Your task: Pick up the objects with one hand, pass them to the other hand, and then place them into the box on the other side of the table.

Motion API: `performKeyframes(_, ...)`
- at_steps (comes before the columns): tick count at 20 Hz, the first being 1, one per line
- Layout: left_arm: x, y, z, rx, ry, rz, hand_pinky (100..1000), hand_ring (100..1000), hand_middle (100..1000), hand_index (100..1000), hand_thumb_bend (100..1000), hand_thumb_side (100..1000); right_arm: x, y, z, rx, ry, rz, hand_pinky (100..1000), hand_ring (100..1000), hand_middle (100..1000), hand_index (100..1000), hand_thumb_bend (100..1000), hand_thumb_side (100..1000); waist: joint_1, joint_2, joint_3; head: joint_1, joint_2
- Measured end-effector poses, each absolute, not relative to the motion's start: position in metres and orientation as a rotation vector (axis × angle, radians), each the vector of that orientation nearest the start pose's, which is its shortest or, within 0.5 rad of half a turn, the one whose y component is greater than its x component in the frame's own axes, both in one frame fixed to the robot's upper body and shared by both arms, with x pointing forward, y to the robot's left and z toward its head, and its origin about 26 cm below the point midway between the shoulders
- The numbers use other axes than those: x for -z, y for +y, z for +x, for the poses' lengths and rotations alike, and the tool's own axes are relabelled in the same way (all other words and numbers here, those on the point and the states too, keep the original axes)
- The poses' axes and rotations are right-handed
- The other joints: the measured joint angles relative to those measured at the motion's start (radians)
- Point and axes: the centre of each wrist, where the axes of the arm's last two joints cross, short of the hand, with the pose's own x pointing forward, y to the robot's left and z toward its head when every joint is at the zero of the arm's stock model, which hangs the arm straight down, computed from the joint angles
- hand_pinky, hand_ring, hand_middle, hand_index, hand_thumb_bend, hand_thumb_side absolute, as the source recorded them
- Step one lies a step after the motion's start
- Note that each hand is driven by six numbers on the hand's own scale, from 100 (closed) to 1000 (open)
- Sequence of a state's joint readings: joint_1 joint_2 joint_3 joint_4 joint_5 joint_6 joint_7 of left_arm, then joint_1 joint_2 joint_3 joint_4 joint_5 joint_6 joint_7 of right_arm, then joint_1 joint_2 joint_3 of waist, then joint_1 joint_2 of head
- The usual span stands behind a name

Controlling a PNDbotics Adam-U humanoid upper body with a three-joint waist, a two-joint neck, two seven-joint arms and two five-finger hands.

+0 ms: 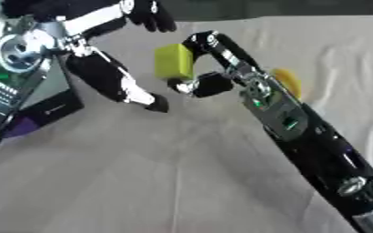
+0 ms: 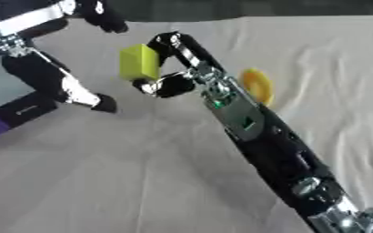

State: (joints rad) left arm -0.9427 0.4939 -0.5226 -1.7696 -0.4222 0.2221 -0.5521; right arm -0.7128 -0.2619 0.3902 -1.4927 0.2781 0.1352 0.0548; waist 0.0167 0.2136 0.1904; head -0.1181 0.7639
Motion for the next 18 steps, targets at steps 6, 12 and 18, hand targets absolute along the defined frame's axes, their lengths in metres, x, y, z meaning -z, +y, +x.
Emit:
performKeyframes(6, -0.290, 0.116, 0.344, 1.756, -1.807, 0.491, 812, 752, 699, 783, 696, 290, -0.178, -0.129, 0.386, -0.954, -1.965, -0.226, 805, 583, 520, 541, 491, 100, 0.000, 0.000, 0.000, 0.010, 0.000)
performKeyframes(12, -0.288, 0.112, 0.346, 1.723, -1.845, 0.581, 808, 751, 698, 776, 713, 268, -0.176, -0.122, 0.384, -0.966, -1.974, -0.213, 806, 582, 521, 540, 468, 105, 0.000, 0.000, 0.000, 0.016, 0.000)
performKeyframes(18, -0.285, 0.106, 0.346, 1.706, -1.887, 0.641, 800, 743, 683, 749, 722, 253, -0.174, -0.118, 0.382, -0.992, -1.977, -0.201, 805, 582, 521, 541, 468, 103, 0.000, 0.000, 0.001, 0.017, 0.000)
